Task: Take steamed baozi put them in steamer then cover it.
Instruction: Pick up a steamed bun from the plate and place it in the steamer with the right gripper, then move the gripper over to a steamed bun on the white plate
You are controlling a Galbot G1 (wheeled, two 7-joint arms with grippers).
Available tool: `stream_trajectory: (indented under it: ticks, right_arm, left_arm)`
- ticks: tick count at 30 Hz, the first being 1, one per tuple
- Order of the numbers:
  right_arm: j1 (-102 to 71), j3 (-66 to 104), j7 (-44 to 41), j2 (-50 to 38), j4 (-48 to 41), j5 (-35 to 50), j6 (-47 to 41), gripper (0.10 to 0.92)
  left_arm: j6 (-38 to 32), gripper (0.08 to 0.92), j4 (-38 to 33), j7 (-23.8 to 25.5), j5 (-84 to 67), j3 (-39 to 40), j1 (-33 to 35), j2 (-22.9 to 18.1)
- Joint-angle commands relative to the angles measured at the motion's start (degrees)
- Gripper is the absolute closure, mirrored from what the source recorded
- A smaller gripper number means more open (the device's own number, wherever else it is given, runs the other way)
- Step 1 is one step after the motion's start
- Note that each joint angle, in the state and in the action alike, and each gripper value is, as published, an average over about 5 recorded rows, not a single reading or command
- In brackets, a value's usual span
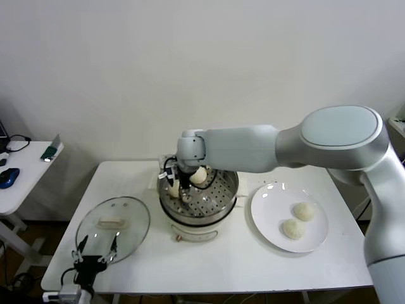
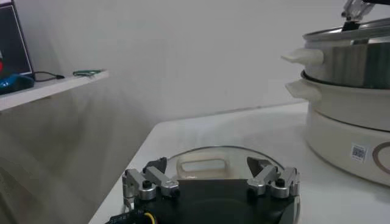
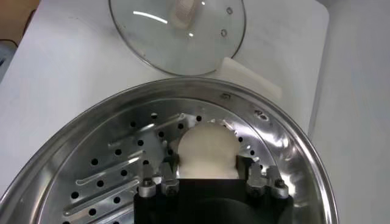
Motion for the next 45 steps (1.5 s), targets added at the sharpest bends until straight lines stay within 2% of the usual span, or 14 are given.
stream_trajectory:
  ticks: [1, 5, 13, 20, 24, 31, 45]
  right_arm:
    - [5.5, -0.3, -3.4, -2.8, 0.7, -0.9, 4.3, 0.254]
    - [11.2, -1.1, -8.7, -9.0, 3.5, -0.4, 8.1, 0.207]
    - [23.2, -8.4, -17.9, -30.6, 13.6, -0.1, 12.6, 0.202]
    - [26.2, -17.8, -19.3, -47.0, 21.5, -11.2, 14.4, 0.203]
    - [22.4, -19.5, -18.4, -53.0, 23.5, -16.9, 14.2, 0.203]
    - [10.1, -13.6, -16.7, -56.2, 23.7, -22.3, 12.3, 0.203]
    - [-10.3, 0.6, -13.2, -52.2, 15.8, -27.9, 9.7, 0.203]
  left_arm:
    - [0.1, 0.177, -0.3, 0.0, 0.2, 0.2, 0.0, 0.0]
    - [0.1, 0.177, -0.6, 0.0, 0.2, 0.3, 0.1, 0.0]
    - [0.1, 0.177, -1.0, 0.1, 0.2, 0.4, 0.1, 0.4]
    - [0.2, 0.177, -1.0, 0.1, 0.1, 0.5, -0.3, 0.5]
    - [0.4, 0.177, -1.1, 0.1, 0.1, 0.5, -0.4, 0.4]
    - [0.4, 0.177, -1.3, 0.1, 0.3, 0.3, -0.3, 0.0]
    - [0.2, 0.177, -0.4, 0.0, 1.0, -0.3, -0.3, -0.5]
